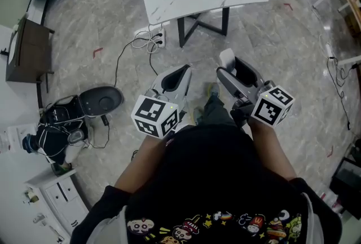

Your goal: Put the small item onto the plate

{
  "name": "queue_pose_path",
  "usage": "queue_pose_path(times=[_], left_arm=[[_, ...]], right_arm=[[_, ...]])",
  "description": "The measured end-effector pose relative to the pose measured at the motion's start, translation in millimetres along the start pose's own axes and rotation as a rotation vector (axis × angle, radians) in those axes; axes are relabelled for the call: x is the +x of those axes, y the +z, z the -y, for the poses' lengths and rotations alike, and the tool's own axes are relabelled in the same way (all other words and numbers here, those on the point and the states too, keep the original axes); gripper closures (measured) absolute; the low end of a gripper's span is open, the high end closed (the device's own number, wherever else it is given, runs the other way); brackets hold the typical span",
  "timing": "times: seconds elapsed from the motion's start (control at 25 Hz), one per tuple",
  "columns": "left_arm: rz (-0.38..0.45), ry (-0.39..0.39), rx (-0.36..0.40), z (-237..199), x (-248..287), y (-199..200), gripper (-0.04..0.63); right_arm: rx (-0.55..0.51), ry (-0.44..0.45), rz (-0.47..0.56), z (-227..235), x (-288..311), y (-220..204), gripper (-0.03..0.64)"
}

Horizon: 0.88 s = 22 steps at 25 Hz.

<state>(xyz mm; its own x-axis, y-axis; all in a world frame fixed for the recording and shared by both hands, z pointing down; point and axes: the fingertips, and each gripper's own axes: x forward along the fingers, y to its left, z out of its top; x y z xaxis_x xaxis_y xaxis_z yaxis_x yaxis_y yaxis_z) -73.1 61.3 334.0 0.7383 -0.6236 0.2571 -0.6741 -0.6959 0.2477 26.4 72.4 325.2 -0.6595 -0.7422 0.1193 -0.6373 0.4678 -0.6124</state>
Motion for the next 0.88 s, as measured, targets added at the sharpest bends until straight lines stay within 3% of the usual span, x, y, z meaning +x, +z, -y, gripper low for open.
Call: queue_pose_path(times=[0.88], left_arm=[[-0.029, 0.035, -0.023, -44, 41, 9, 0.595]], right_arm=[[0.018, 0.027, -0.042, 36, 48, 18, 0.282]])
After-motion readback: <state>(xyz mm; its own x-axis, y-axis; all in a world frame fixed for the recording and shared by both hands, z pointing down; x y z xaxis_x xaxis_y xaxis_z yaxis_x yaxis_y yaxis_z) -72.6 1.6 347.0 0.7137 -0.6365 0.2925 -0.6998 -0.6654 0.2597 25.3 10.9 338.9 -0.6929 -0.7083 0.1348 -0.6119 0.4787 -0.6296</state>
